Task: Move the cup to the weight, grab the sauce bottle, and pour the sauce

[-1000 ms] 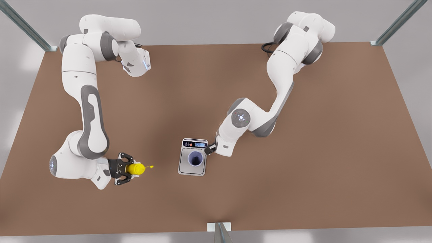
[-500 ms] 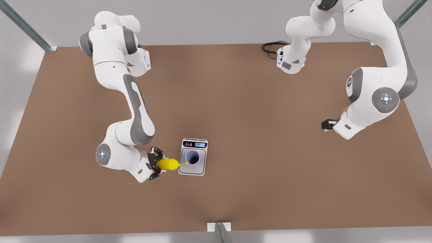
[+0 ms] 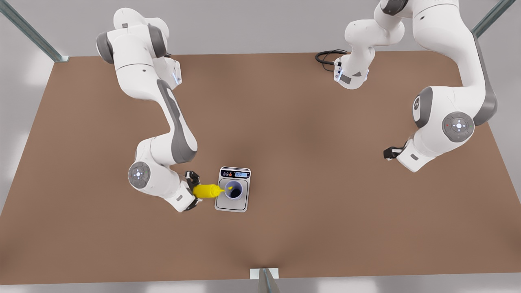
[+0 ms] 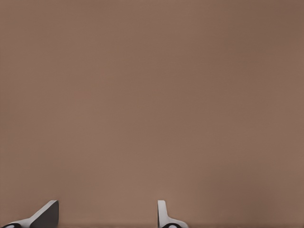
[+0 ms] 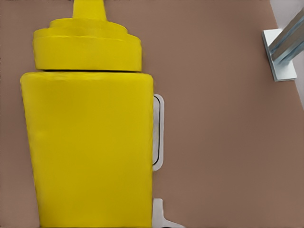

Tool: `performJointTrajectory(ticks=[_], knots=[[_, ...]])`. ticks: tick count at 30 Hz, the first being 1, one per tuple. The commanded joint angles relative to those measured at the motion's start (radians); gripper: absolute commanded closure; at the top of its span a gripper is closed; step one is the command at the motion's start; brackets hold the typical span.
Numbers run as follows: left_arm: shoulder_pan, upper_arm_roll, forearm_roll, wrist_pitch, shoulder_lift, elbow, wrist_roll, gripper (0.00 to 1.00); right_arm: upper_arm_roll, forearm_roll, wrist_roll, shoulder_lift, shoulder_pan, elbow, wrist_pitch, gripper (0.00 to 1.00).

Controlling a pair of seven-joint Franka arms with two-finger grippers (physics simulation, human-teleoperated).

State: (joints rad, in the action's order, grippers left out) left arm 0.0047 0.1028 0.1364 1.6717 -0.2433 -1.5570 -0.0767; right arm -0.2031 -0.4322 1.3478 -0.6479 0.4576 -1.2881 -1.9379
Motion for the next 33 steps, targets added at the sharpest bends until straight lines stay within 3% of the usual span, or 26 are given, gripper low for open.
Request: performJointTrajectory(ticks=[1, 11, 20, 28, 33], knots=[[0.000, 0.000, -0.004, 0.002, -0.004, 0.000, 0.000, 0.00, 0.002, -0.010, 0.005, 0.011, 0.001, -0.016, 0.019, 0.56], [0.000, 0.000, -0.012, 0.003, -0.011, 0.000, 0.000, 0.00, 0.030, -0.017, -0.033, 0.040, 0.007, -0.048, 0.033, 0.56], [-0.002, 0.000, -0.011, 0.017, -0.024, 0.002, 0.000, 0.00, 0.031, -0.586, 0.315, 0.021, -0.372, -0.010, 0.376, 0.55], [-0.006, 0.002, -0.011, 0.016, -0.024, 0.002, 0.000, 0.00, 0.031, -0.884, 0.847, -0.228, -0.493, -0.022, 0.419, 0.55], [-0.011, 0.002, -0.011, 0.013, -0.024, 0.002, 0.000, 0.00, 0.031, -0.958, 0.999, -0.341, -0.520, -0.022, 0.418, 0.54]])
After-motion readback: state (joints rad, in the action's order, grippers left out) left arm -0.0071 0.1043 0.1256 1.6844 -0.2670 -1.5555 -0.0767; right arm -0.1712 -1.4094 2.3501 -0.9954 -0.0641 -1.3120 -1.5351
